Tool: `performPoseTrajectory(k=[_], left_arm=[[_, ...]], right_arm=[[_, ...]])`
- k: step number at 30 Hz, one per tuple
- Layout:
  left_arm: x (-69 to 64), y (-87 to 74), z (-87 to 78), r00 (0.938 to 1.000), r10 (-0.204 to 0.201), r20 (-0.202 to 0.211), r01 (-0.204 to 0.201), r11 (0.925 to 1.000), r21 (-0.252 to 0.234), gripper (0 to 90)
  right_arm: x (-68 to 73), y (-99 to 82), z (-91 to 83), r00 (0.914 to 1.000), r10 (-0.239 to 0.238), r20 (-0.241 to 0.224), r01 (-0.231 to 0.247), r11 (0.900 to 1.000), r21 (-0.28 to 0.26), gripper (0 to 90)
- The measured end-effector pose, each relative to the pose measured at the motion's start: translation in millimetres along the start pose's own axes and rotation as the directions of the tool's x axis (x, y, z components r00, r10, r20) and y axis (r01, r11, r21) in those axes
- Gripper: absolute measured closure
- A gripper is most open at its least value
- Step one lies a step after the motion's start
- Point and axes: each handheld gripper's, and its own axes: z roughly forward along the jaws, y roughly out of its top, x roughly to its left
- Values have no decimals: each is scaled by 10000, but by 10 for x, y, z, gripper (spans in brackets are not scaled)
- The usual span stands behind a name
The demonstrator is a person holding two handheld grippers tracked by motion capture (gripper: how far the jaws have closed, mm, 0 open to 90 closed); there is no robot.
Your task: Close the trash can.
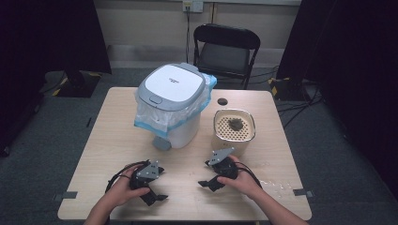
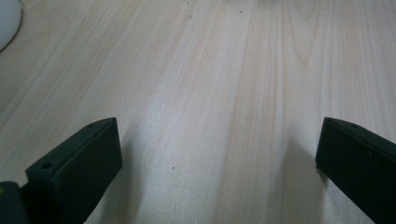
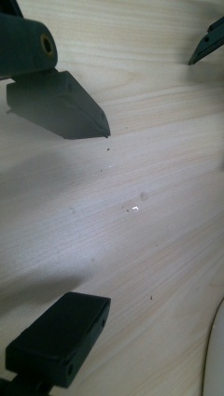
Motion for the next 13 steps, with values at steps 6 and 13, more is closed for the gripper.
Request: performPoseTrajectory(k=[6, 13], left_arm=[[0, 0, 0, 10000, 6, 2, -6, 10000, 3, 0], [-1, 0, 0, 10000, 4, 20, -4, 10000, 14, 0]], right_arm=[[5, -26, 26, 9998, -146, 118, 146, 9999, 4, 145], [17, -57, 62, 9988, -406, 259, 406, 9992, 15, 142]])
